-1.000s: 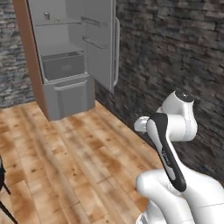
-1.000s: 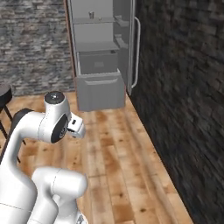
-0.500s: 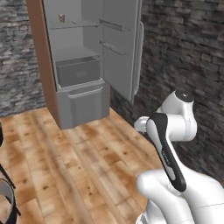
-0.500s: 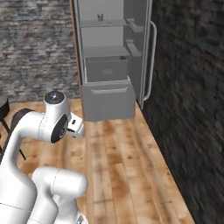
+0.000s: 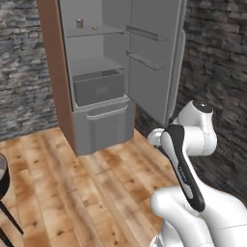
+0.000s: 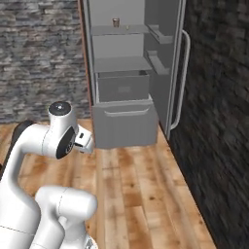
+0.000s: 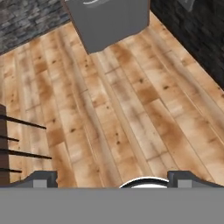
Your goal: Pick the egg and butter from the fridge and place them by the bowl for mixing.
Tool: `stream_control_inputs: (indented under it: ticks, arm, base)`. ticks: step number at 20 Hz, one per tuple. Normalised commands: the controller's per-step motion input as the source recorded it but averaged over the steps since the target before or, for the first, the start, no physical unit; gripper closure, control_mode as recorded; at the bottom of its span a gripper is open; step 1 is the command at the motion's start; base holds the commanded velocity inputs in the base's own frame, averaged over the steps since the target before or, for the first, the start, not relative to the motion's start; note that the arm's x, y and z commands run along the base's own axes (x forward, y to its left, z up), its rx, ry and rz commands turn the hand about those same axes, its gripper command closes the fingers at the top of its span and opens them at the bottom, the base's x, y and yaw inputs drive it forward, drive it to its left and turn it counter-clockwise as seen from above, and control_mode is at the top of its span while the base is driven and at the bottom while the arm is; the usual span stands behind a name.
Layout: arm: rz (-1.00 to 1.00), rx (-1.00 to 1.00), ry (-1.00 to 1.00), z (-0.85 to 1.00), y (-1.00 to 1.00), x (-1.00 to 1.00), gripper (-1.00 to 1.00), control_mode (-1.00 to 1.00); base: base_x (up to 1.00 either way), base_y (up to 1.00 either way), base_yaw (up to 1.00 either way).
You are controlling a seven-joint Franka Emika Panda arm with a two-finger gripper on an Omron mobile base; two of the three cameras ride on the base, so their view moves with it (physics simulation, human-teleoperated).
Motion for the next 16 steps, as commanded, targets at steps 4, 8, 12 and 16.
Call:
stream_control_inputs:
  ticks: [4, 8, 12, 16]
  arm:
    - [0.0, 0.0, 0.0, 0.0, 0.0, 0.0, -1.0, 1.0]
    - [0.0, 0.0, 0.0, 0.0, 0.0, 0.0, -1.0, 1.0]
    - [0.0, 0.0, 0.0, 0.0, 0.0, 0.0, -1.0, 1.0]
    - [0.0, 0.0, 0.0, 0.0, 0.0, 0.0, -1.0, 1.0]
  base:
    - [0.9, 0.0, 0.03]
    - [0.89, 0.0, 0.04]
    - [0.89, 0.0, 0.13]
    - [0.89, -0.02, 0.09]
